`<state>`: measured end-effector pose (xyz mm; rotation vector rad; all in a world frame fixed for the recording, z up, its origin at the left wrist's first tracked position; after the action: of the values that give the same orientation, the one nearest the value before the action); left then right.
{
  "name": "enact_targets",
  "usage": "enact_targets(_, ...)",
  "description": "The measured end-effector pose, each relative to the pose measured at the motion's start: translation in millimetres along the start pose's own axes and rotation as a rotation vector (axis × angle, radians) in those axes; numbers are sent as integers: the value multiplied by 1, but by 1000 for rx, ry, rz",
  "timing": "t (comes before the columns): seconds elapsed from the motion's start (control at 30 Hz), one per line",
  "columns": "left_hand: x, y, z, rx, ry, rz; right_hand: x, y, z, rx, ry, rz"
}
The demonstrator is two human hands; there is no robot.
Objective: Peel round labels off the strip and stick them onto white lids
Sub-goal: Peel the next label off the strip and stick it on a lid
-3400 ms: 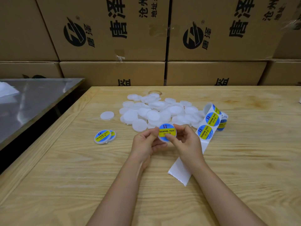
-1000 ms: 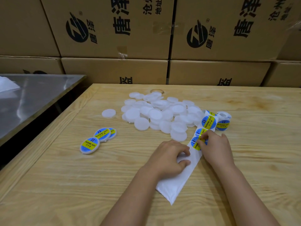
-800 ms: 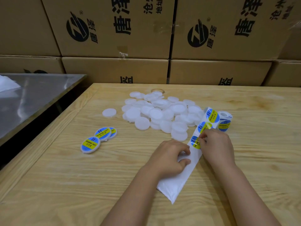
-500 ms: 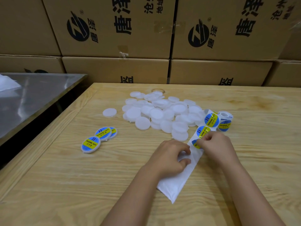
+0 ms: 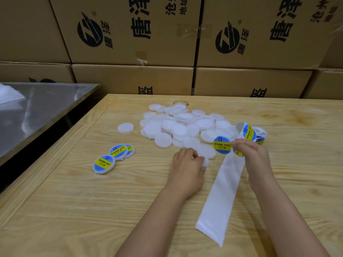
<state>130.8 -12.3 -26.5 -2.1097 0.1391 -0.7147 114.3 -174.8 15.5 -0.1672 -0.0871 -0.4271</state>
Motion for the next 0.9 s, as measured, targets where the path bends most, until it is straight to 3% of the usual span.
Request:
enact_targets(0.1, 0, 2, 7, -49, -107, 33, -8, 15, 4, 32, -129, -5)
enact_targets(0.2, 0, 1, 6, -13, -93, 30, -13, 32, 2, -113, -219, 14)
enact_targets(0.3, 1, -6, 3, -160, -118, -92, -15, 43, -3, -190, -270, 28)
enact_targets(0.43, -1, -17, 1, -445, -184, -293, -12, 49, -16, -194, -175, 43)
enact_targets(0.6, 0, -18, 1, -648, -230, -228, -6, 51, -22, -34, -108, 113)
enact_targets(0.8, 2, -19, 13, -1332, -599, -194, -3, 49, -24, -46, -134, 110)
enact_targets(0.9, 2, -21, 18, -1373, -604, -116, -4, 51, -22, -73, -175, 120)
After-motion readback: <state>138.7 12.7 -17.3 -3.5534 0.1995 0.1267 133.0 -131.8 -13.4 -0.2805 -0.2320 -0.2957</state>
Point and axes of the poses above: each hand's wrist, its own x-axis towards the middle knuckle, its own y-axis out of the palm, z = x × y, the point moved 3 cm from there along x, towards the middle knuckle, and after that the axes turned 9 degrees about -x, right-handed, at the moved point
